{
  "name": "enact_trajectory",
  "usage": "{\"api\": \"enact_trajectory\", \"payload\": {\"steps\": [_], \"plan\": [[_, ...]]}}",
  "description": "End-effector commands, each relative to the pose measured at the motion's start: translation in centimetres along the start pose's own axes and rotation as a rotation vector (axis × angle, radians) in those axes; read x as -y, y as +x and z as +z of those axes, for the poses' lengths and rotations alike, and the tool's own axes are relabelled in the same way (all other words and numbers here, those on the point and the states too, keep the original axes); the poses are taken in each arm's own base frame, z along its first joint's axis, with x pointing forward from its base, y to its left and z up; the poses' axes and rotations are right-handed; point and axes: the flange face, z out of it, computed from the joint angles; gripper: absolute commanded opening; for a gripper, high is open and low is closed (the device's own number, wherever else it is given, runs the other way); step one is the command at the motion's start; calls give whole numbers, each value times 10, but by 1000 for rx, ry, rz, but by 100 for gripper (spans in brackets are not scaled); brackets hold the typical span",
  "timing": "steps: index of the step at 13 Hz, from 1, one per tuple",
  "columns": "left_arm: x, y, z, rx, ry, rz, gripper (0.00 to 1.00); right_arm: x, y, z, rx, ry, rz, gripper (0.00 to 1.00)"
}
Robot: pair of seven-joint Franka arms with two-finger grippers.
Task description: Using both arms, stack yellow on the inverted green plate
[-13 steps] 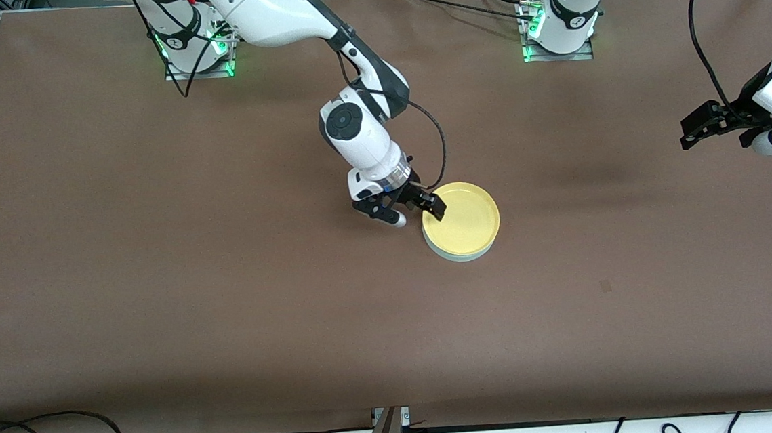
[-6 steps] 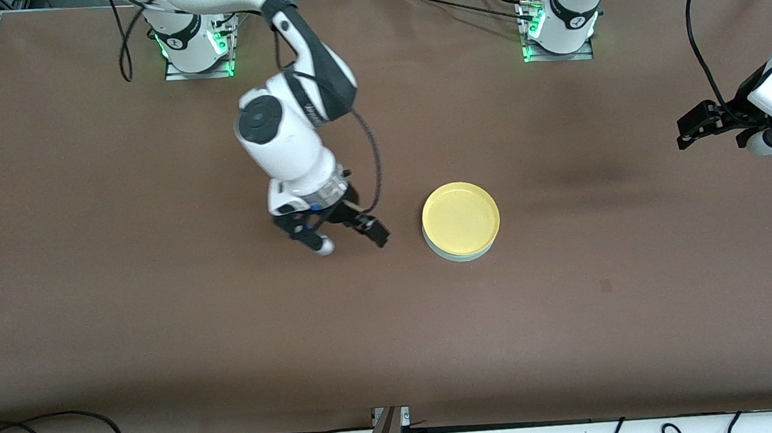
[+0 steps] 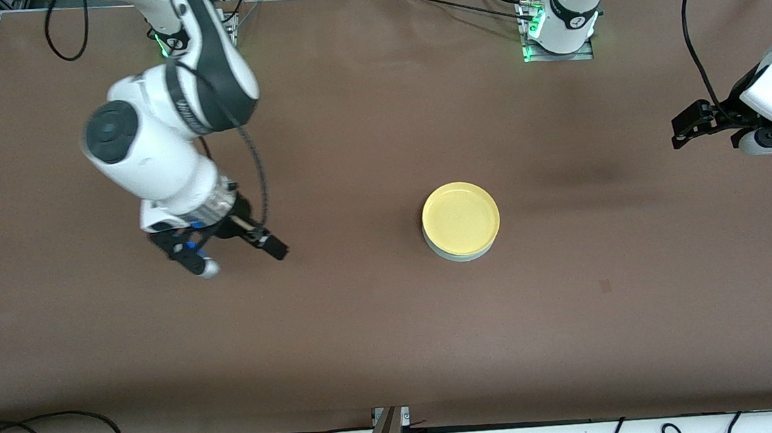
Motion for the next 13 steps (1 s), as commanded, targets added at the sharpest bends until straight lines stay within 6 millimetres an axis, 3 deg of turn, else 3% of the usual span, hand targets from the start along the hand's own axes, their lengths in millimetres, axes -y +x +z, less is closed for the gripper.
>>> {"api": "enact_trajectory", "payload": {"steps": [1, 5, 6, 8, 10, 11, 13], "plan": [[-3, -9, -7, 2, 23, 30, 100, -40, 34, -21, 12, -42, -60, 100], [-14, -8, -7, 2, 32, 52, 100, -84, 76, -45, -21, -50, -74, 100], [-16, -8, -7, 0, 44, 58, 100, -107, 91, -50, -11, -46, -101, 100], [-22, -8, -10, -6, 47, 71, 100, -143, 100, -67, 27, -73, -182, 100], [-22, -7, -9, -5, 47, 71, 100, -157, 97, -77, 64, -133, -270, 100], [-21, -7, -9, -3, 47, 69, 100, -153, 88, -80, 57, -176, -320, 100], [-19, -8, -8, 3, 47, 64, 100, -168, 74, -81, 71, -219, -376, 100]]}}
